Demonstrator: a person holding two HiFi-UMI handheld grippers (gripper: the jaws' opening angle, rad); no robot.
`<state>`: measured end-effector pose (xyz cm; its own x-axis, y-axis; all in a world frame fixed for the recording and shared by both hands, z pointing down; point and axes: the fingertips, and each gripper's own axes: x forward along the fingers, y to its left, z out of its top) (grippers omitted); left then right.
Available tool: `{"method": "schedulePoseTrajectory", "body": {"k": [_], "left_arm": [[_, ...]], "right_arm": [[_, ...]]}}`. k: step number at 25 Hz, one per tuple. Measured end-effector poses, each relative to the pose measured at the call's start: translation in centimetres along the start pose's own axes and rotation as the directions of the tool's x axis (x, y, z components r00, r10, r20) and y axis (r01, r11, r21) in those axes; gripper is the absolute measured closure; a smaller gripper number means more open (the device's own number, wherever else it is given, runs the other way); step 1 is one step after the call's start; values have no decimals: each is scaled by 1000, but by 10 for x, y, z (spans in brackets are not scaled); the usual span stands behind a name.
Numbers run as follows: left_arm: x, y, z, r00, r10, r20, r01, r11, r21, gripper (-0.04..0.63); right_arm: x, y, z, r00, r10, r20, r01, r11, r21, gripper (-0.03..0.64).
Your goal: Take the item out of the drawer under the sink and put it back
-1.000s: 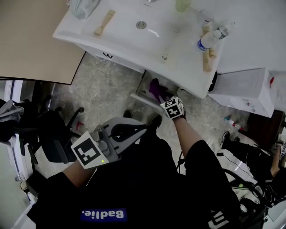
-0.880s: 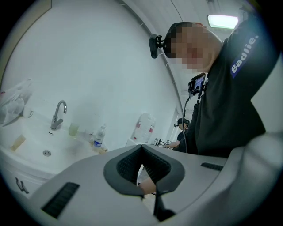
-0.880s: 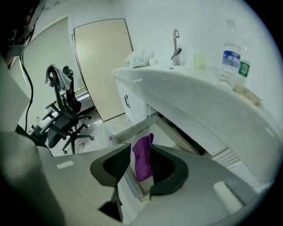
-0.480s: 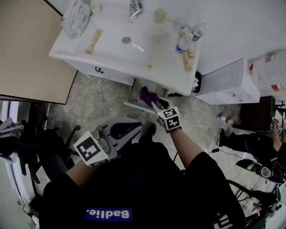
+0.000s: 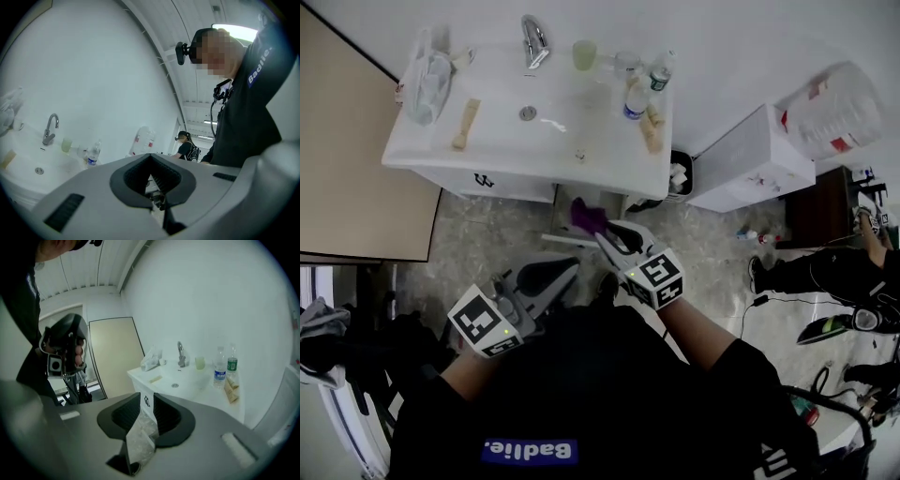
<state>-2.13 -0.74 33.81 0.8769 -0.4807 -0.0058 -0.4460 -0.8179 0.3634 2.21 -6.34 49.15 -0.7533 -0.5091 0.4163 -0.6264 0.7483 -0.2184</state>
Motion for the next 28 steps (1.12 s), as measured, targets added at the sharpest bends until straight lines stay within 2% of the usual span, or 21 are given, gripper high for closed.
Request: {"method": "schedulePoseTrajectory", "body": {"k": [9,14,19,28], "left_arm": [[6,-11,7,998,-61,-3,61,998,22,606],[11,-14,5,996,-88,-14,88,996,25,606],[16,-20,2,994,-106,-29,107,994,25,606],[17,-30,1,993,-112,-37,113,993,34,606]], "right_arm": [[-65,32,68,982,-6,188,6,1000,2,581],[-84,47,90,976,-21,217,20,1000,9,602],[-99,70,109,950,46,308,-39,999,-27,615],[-106,90,106,944,102,314,-87,994,-60,615]]}}
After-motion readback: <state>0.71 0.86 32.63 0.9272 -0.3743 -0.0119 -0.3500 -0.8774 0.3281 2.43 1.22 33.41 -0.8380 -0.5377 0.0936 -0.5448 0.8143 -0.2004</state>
